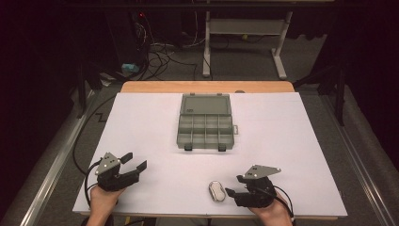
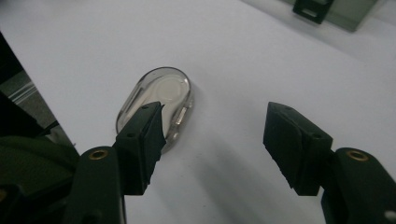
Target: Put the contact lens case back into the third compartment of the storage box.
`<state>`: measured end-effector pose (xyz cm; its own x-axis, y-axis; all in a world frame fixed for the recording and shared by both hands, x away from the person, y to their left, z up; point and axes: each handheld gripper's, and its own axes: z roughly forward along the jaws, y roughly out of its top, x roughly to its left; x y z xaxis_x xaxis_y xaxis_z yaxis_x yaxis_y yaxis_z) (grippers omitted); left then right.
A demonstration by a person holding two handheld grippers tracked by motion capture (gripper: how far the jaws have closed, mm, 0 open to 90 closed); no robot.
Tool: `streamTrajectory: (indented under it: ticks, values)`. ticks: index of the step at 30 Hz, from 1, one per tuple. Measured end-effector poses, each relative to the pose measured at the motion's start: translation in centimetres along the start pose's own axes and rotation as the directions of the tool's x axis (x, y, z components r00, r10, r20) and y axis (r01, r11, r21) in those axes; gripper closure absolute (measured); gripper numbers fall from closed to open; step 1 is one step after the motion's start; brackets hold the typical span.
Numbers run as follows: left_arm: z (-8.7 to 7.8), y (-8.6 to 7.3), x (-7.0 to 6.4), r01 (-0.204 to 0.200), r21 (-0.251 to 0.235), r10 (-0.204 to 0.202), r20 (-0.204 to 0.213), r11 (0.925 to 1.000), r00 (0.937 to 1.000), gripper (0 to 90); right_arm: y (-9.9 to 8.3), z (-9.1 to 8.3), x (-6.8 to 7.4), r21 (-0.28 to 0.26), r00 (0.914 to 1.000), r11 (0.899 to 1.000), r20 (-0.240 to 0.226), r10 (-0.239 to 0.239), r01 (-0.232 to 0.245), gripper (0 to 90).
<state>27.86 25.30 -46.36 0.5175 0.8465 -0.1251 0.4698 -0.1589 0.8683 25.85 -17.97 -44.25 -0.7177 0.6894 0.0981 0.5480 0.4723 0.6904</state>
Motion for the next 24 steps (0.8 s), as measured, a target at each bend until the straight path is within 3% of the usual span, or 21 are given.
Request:
streamTrajectory:
  ticks: [6,13,24]
  values:
    - [0.0,0.0,0.0,-0.001,0.001,0.001,-0.001,1.0,1.0,32.6,1.1,0.4,0.9,0.05,0.9995,0.999,-0.031,0.004,-0.003,39.1]
    - [0.0,0.0,0.0,-0.001,-0.001,0.001,0.001,1.0,1.0,32.6,2.0,1.4,2.1,0.099,0.9969,0.995,-0.076,-0.02,0.028,38.7]
    - [-0.1,0.0,0.0,-0.002,-0.002,0.002,0.003,1.0,1.0,32.6,2.6,2.8,3.0,0.152,0.996,0.987,-0.082,-0.036,0.048,37.5]
